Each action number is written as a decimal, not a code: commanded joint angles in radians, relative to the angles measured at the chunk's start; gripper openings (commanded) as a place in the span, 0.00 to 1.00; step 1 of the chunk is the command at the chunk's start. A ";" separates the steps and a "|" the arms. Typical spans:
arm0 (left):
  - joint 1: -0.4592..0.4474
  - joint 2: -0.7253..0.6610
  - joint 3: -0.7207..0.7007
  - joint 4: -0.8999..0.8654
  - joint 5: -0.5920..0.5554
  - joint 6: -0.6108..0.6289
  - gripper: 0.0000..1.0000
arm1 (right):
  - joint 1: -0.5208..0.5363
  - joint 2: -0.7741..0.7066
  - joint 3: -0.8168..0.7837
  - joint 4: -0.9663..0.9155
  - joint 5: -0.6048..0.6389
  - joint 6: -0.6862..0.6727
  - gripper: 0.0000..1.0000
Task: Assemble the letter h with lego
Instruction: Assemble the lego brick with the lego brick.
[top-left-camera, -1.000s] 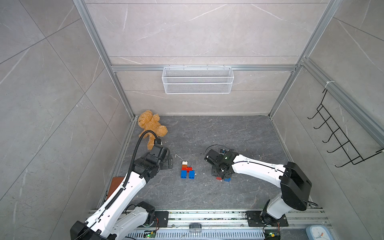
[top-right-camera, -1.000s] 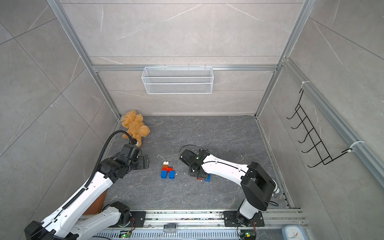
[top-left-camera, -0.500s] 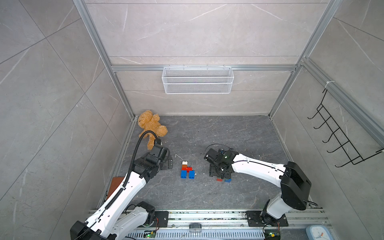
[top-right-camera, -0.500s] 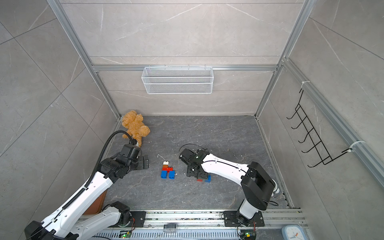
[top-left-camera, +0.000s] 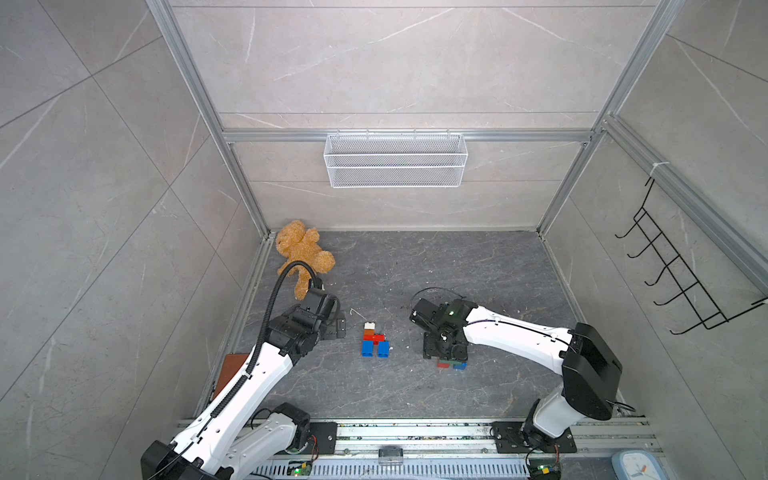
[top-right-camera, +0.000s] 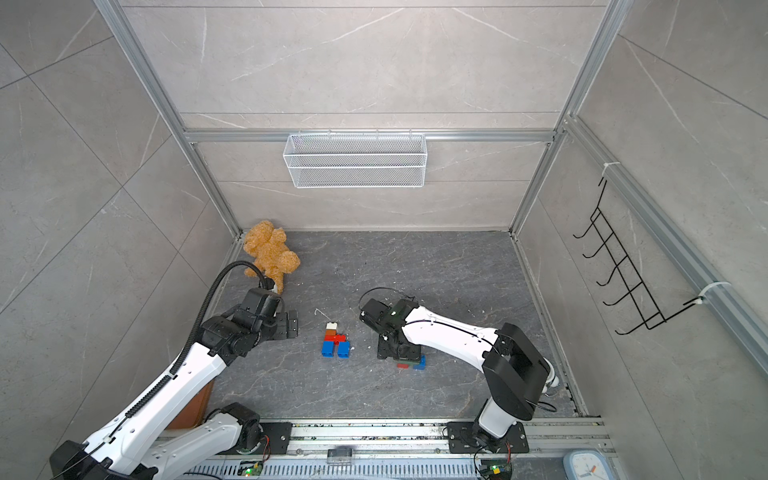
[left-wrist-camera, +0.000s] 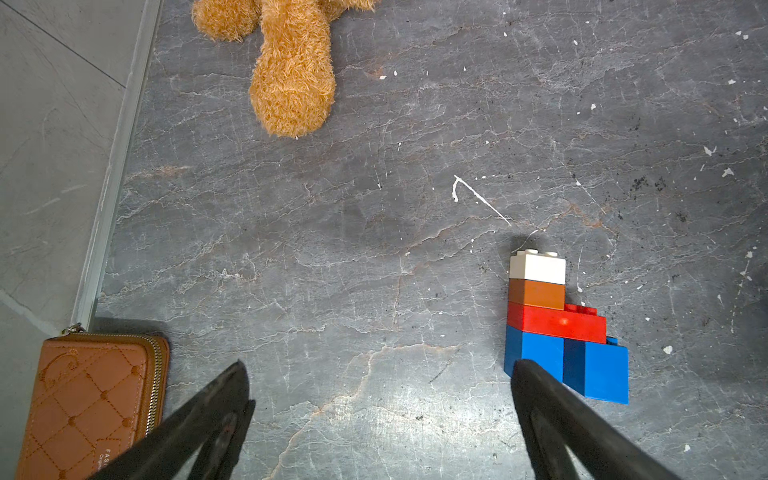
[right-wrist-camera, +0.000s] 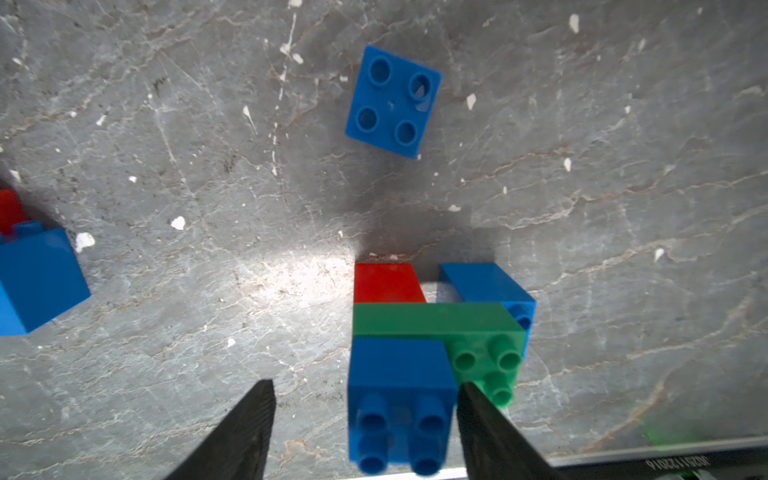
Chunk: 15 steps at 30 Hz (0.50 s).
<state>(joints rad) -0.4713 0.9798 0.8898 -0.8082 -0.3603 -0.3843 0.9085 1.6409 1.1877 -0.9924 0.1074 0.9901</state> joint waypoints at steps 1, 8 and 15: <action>0.001 0.000 0.028 -0.013 -0.006 0.018 1.00 | 0.003 -0.023 0.037 -0.058 0.019 -0.015 0.70; 0.000 -0.003 0.031 -0.016 -0.024 0.016 1.00 | -0.059 -0.091 0.108 -0.081 0.006 -0.050 0.70; 0.002 -0.021 0.026 -0.019 -0.030 0.011 1.00 | -0.216 -0.022 0.121 -0.021 -0.090 -0.097 0.69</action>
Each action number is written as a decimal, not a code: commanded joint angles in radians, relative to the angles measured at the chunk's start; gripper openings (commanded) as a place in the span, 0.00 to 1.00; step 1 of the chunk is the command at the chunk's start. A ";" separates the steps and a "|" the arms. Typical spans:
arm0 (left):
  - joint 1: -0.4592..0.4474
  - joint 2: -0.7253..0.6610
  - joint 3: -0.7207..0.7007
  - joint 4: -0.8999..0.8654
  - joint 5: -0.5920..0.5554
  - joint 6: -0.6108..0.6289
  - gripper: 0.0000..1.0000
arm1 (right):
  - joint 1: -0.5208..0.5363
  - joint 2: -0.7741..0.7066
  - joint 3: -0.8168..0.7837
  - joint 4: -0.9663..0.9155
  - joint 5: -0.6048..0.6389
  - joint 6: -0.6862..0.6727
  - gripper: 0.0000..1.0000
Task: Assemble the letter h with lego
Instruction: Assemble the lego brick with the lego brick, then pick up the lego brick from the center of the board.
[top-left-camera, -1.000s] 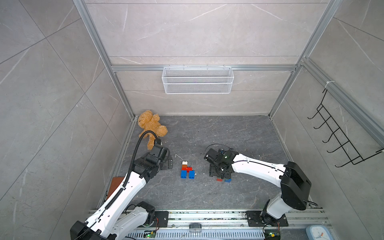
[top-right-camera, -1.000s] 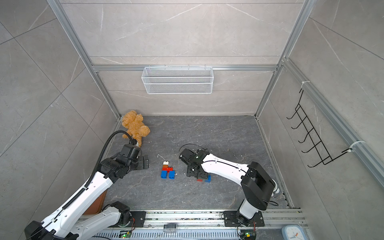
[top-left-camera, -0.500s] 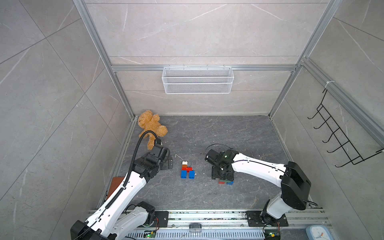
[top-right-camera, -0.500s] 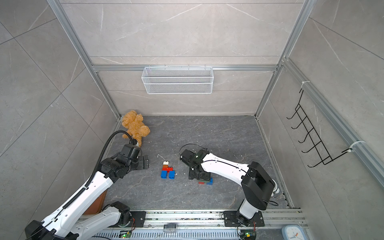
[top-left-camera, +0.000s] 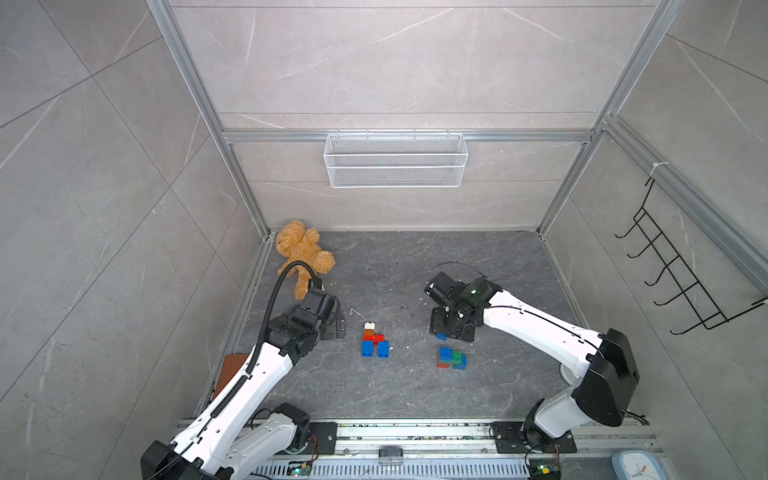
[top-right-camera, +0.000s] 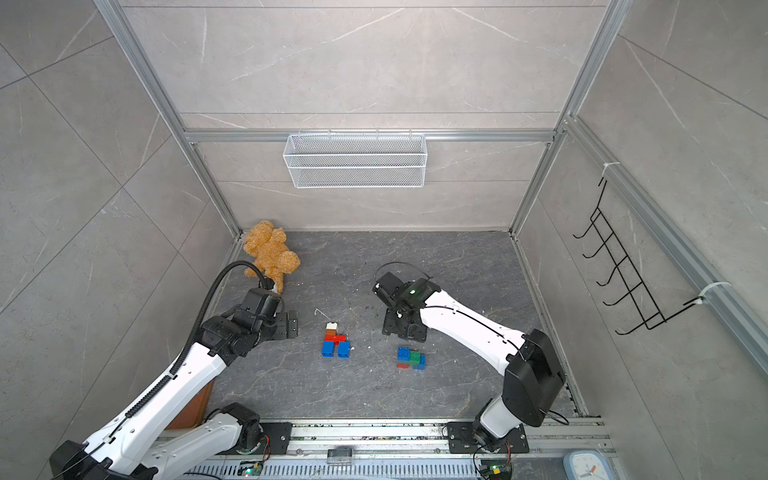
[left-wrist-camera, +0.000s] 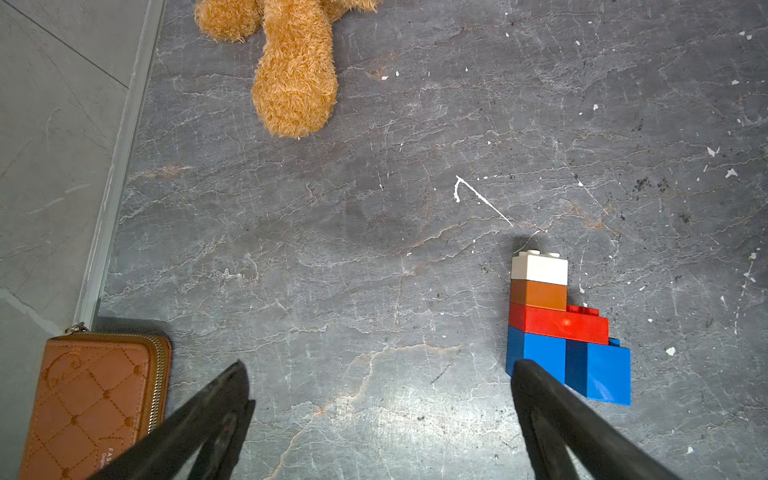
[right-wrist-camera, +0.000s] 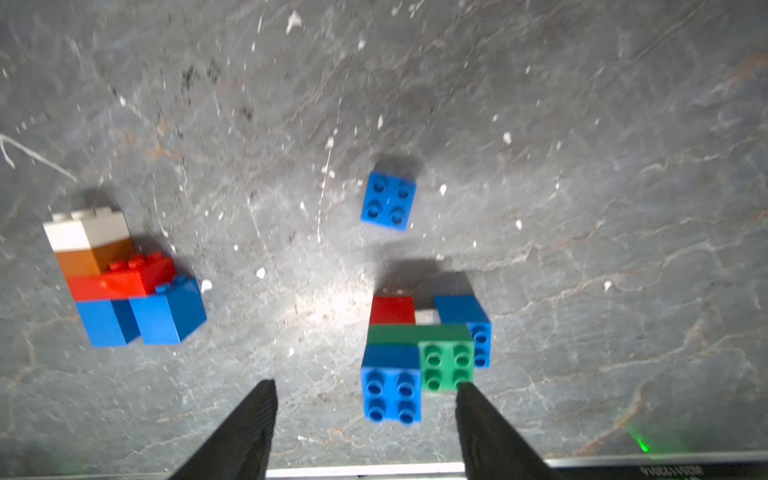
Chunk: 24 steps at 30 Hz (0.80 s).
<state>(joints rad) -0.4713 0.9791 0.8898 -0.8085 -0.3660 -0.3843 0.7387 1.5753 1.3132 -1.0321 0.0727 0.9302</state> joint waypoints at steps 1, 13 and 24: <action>0.002 -0.023 0.027 -0.017 -0.024 0.013 1.00 | -0.063 0.063 -0.009 0.037 -0.070 -0.044 0.69; 0.001 -0.039 0.027 -0.017 -0.012 0.011 1.00 | -0.111 0.306 0.022 0.153 -0.082 -0.095 0.65; 0.002 -0.008 0.029 -0.013 0.009 0.017 1.00 | -0.134 0.344 -0.051 0.205 -0.028 -0.102 0.64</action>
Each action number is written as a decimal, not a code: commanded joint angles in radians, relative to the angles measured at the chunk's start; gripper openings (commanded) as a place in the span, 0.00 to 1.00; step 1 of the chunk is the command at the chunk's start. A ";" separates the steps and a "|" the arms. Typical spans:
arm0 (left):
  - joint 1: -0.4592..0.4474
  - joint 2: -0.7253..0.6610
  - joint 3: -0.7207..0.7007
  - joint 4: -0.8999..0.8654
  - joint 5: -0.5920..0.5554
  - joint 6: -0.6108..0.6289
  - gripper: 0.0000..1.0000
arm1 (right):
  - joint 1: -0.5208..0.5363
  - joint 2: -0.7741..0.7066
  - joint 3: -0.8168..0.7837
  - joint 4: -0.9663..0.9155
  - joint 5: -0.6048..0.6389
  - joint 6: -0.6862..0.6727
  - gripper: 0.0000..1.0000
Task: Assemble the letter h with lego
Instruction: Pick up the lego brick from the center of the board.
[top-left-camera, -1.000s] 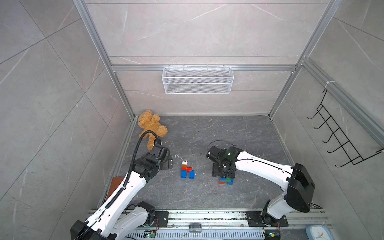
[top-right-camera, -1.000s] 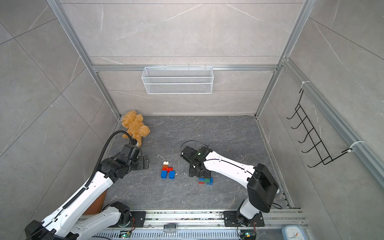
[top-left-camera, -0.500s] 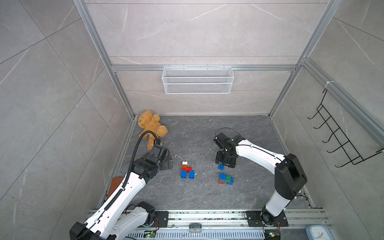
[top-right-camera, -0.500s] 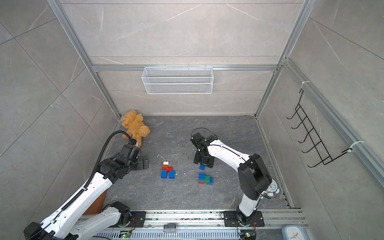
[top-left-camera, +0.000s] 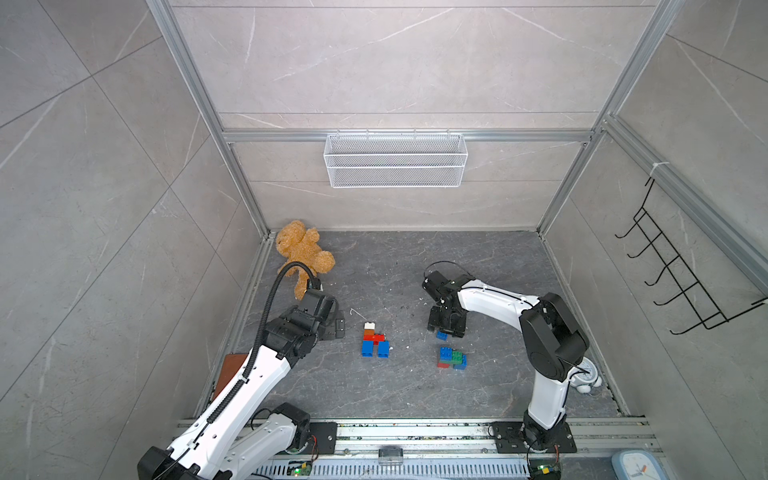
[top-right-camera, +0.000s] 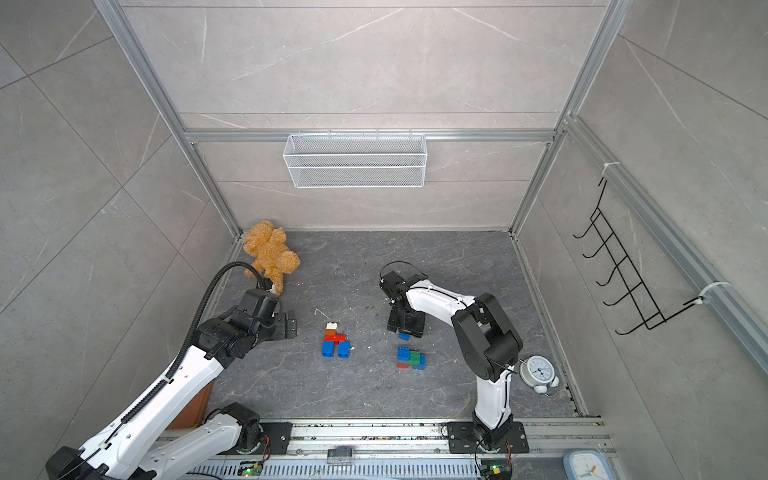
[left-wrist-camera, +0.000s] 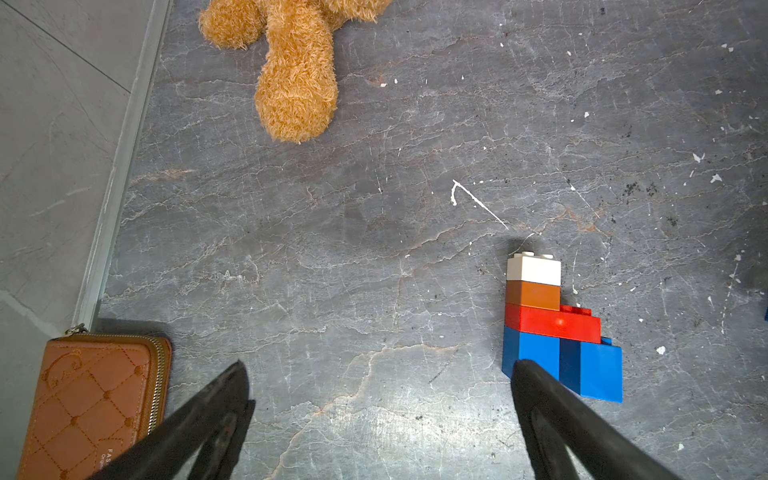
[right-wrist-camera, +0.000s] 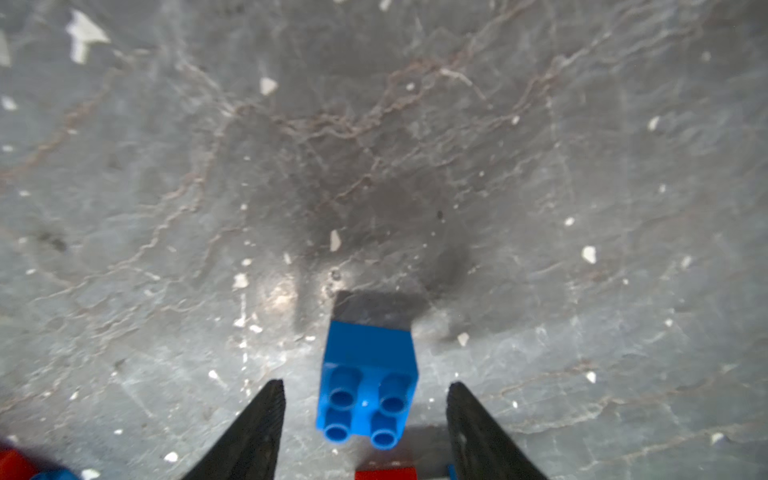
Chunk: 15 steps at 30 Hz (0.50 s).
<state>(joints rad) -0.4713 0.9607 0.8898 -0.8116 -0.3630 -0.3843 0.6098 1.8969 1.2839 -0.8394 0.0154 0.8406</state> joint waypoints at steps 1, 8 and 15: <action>0.002 0.010 0.029 -0.011 0.006 0.017 1.00 | -0.005 0.024 -0.027 0.018 0.026 -0.014 0.64; 0.002 -0.012 0.022 -0.016 -0.004 0.019 1.00 | -0.007 0.035 -0.065 0.059 0.009 -0.006 0.63; 0.002 -0.025 0.026 -0.014 0.016 0.015 1.00 | -0.007 0.042 -0.078 0.095 -0.010 0.017 0.63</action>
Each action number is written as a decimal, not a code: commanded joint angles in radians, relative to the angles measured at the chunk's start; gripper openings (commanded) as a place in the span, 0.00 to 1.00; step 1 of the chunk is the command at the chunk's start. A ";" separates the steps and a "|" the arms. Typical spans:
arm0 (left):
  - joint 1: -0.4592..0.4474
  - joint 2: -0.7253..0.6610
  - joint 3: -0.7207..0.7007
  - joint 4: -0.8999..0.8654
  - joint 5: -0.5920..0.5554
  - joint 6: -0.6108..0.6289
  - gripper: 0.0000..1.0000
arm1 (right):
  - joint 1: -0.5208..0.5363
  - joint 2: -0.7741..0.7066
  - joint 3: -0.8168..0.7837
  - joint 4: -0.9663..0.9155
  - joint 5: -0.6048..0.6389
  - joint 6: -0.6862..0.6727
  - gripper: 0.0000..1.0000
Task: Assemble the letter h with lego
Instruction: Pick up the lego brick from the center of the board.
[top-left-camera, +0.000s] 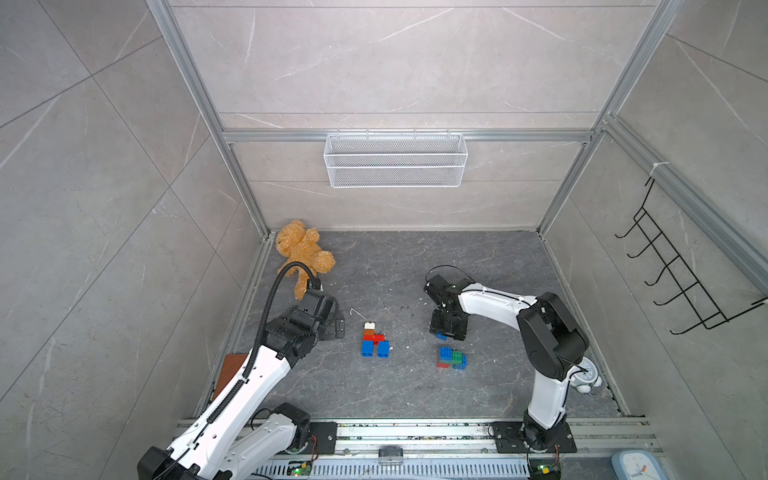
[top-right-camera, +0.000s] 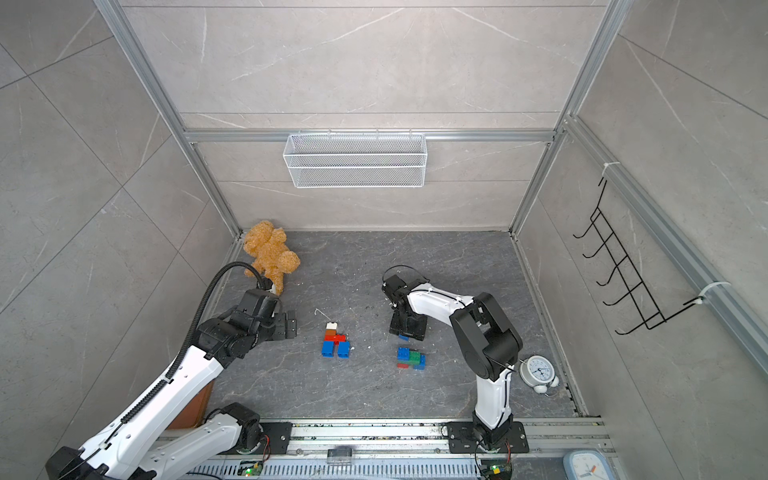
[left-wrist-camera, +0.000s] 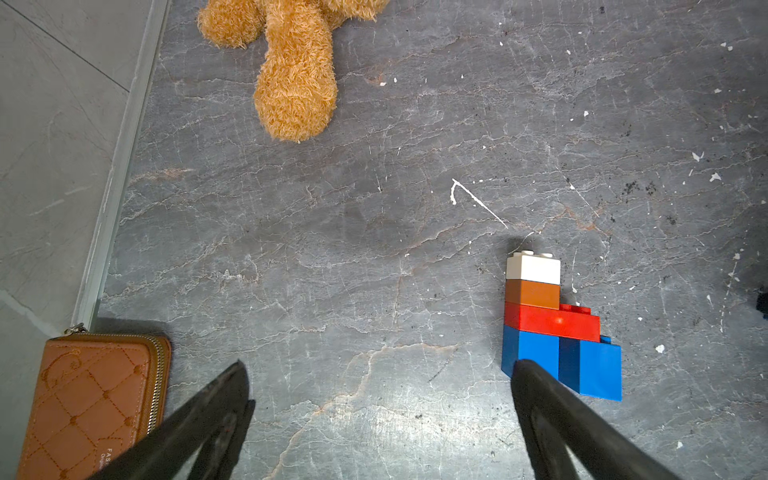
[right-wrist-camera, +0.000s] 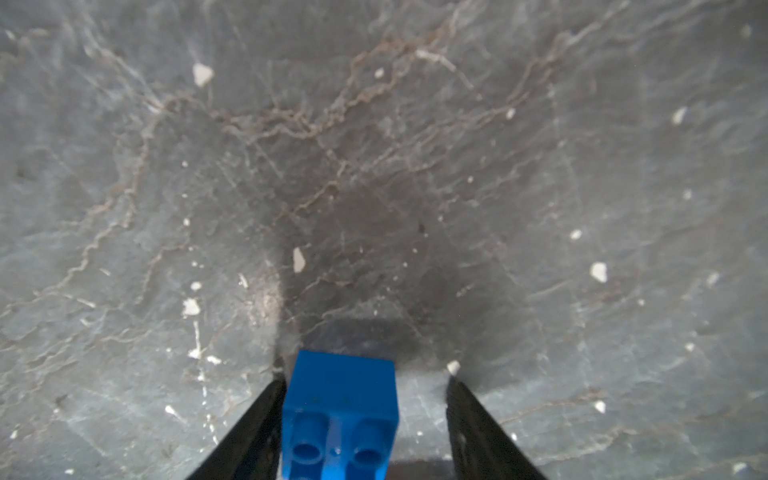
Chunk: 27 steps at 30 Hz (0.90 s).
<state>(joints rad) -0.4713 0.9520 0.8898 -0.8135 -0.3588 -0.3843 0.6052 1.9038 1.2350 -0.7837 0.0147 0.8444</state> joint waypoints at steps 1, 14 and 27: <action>0.002 -0.019 0.025 -0.010 0.016 0.014 1.00 | -0.002 0.042 -0.017 0.029 -0.002 0.017 0.62; 0.001 -0.035 0.021 -0.007 0.022 0.015 1.00 | 0.009 0.046 -0.008 0.026 -0.003 0.033 0.51; 0.002 -0.033 0.020 -0.004 0.028 0.016 1.00 | 0.017 0.077 0.032 -0.034 0.096 -0.022 0.43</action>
<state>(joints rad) -0.4713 0.9298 0.8898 -0.8150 -0.3378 -0.3843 0.6189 1.9251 1.2686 -0.7925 0.0544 0.8406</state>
